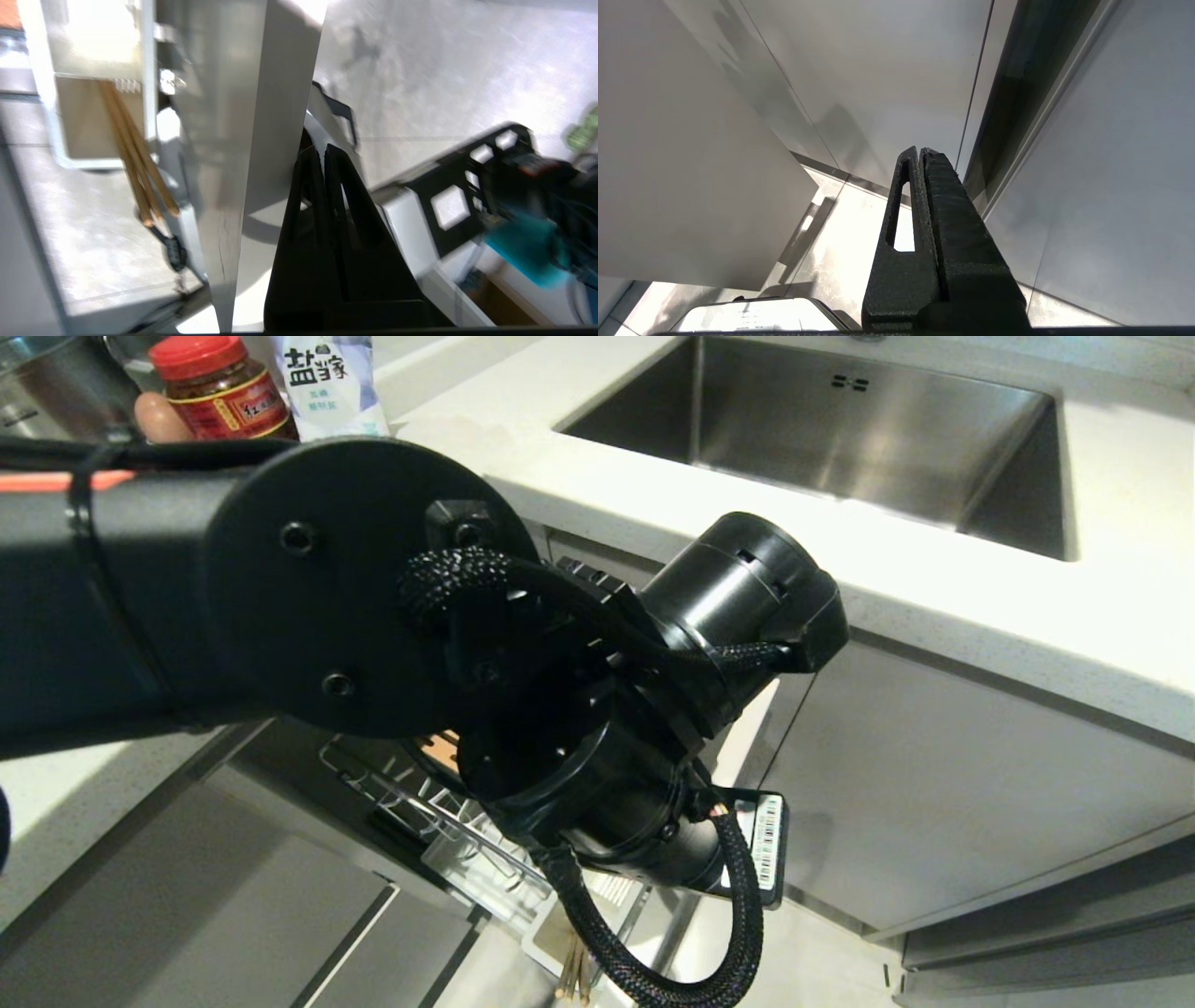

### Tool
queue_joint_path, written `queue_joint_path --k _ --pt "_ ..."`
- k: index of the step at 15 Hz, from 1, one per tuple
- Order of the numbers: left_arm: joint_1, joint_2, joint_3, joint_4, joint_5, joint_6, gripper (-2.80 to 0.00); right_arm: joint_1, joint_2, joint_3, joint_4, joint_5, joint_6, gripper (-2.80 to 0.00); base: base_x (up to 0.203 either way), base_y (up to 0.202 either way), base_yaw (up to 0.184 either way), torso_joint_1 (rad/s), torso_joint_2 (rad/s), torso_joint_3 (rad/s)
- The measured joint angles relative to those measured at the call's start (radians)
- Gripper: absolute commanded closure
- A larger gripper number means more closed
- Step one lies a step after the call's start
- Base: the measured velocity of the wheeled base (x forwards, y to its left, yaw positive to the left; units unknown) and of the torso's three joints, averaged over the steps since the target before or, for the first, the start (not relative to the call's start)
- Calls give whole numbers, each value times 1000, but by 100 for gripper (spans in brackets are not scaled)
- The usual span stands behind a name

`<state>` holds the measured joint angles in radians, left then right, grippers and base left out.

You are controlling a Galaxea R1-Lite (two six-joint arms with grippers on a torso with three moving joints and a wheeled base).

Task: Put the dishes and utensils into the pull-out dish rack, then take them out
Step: Close the cupboard

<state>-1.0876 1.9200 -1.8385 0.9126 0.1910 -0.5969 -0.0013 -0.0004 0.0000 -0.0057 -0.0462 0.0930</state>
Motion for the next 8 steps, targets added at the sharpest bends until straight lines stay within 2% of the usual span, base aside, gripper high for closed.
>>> queue_joint_path --k 5,8 --pt "53 -5 6 1 57 31 0 0 0 0 0 0 0 0 0 0 0 0 0 0" --pt "77 -8 15 1 136 52 0 0 0 0 0 0 0 0 0 0 0 0 0 0"
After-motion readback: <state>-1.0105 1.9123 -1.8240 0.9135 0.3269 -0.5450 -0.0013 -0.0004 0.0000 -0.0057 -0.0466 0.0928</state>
